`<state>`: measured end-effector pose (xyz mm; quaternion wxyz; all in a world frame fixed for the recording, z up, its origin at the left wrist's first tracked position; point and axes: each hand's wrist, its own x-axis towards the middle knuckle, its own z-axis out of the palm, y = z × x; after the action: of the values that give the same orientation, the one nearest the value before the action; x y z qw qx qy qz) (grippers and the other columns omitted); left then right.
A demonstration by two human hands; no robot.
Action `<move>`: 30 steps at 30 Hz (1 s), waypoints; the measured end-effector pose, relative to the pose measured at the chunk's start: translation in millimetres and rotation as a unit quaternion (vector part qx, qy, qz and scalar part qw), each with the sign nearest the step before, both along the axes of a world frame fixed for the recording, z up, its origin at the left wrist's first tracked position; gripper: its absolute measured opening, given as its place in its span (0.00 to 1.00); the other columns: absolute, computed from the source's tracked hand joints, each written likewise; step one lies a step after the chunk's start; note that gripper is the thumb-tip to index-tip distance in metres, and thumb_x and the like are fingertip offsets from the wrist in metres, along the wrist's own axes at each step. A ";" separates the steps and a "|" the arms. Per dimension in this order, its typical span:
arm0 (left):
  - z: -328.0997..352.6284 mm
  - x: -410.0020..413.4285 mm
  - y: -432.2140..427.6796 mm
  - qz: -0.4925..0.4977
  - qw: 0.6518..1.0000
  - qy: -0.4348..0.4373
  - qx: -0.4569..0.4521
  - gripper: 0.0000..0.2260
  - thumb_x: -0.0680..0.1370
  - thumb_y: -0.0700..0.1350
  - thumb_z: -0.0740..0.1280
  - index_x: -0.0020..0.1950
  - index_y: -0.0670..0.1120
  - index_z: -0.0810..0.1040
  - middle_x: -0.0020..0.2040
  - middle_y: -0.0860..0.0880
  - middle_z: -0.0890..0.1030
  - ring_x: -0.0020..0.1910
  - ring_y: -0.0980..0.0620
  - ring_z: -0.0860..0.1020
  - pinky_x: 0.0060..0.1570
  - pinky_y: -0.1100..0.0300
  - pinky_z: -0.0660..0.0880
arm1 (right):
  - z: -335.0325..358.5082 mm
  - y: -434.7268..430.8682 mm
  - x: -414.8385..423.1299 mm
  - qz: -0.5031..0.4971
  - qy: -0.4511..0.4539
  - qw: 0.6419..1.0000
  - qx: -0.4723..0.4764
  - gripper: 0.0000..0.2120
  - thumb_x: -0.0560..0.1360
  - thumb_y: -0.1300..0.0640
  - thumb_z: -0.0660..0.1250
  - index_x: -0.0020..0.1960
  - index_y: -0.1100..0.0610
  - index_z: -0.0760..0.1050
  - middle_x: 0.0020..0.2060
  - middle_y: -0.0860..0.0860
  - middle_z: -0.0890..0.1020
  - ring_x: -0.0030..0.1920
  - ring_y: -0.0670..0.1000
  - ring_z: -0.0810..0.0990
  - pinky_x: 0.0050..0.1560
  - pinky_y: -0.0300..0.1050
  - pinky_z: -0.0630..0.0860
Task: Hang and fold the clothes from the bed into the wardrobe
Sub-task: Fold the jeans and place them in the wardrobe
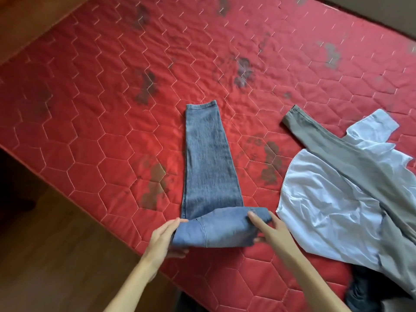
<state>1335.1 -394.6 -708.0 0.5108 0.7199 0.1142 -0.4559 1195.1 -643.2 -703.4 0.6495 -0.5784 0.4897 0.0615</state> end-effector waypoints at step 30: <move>-54.3 -15.1 16.0 -0.134 0.969 0.057 0.201 0.43 0.63 0.69 0.75 0.70 0.45 0.71 0.66 0.50 0.78 0.62 0.48 0.78 0.63 0.51 0.74 | -53.7 16.4 -17.9 0.107 0.205 0.973 0.017 0.16 0.72 0.46 0.72 0.39 0.60 0.81 0.30 0.48 0.79 0.31 0.46 0.75 0.30 0.36 0.70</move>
<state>1320.0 -378.6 -762.3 0.2822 0.7897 0.1347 -0.5278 1177.1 -626.8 -757.0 0.5348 -0.5915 0.5464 0.2560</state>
